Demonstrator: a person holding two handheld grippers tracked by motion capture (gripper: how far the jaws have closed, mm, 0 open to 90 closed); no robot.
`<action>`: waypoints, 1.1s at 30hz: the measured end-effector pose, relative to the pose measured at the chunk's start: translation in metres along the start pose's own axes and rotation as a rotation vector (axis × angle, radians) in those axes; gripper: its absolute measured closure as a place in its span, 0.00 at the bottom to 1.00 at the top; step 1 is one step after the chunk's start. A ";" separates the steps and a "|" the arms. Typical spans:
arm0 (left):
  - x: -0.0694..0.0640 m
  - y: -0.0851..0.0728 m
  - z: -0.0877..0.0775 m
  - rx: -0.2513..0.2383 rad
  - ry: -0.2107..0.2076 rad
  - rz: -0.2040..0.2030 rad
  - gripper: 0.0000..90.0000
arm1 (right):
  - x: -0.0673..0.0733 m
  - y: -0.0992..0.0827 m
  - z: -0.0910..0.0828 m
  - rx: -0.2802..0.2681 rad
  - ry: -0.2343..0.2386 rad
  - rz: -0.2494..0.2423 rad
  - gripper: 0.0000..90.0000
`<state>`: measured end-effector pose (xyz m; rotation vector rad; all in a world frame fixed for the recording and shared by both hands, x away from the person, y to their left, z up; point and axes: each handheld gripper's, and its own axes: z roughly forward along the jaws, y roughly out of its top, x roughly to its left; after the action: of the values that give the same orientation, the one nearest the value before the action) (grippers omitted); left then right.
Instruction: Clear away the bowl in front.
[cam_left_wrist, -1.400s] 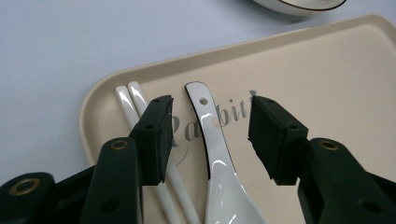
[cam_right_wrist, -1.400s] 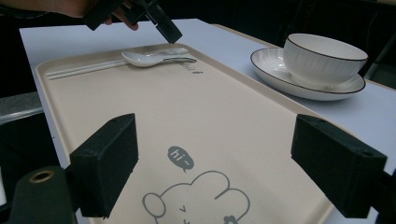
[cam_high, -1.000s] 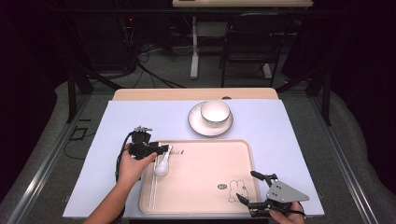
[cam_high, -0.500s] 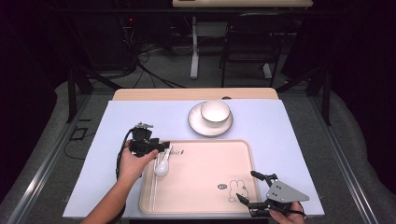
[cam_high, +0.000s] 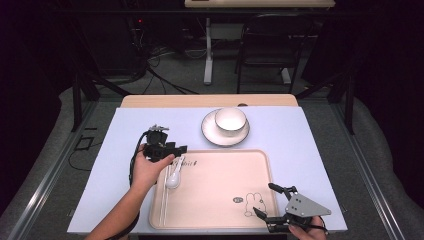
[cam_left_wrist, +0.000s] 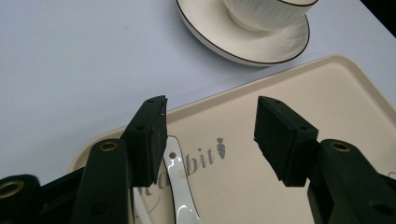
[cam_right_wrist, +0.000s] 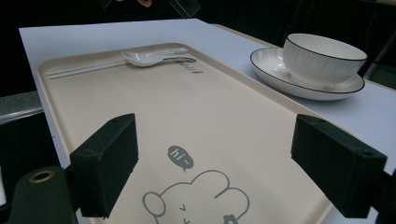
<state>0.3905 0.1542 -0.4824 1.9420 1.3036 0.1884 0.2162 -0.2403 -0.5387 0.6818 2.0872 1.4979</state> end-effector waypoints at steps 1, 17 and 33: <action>-0.001 0.002 0.001 0.001 -0.003 0.000 0.49 | 0.000 0.000 0.000 0.001 0.001 0.002 0.16; -0.013 0.025 0.013 0.006 -0.006 0.015 0.49 | 0.000 0.000 0.000 0.001 0.001 0.003 0.16; -0.020 0.048 0.032 0.012 -0.012 -0.004 0.49 | 0.000 0.000 -0.001 -0.002 0.001 0.002 0.16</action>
<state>0.4322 0.1126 -0.4663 1.9472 1.3040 0.1676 0.2159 -0.2410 -0.5383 0.6823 2.0863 1.5019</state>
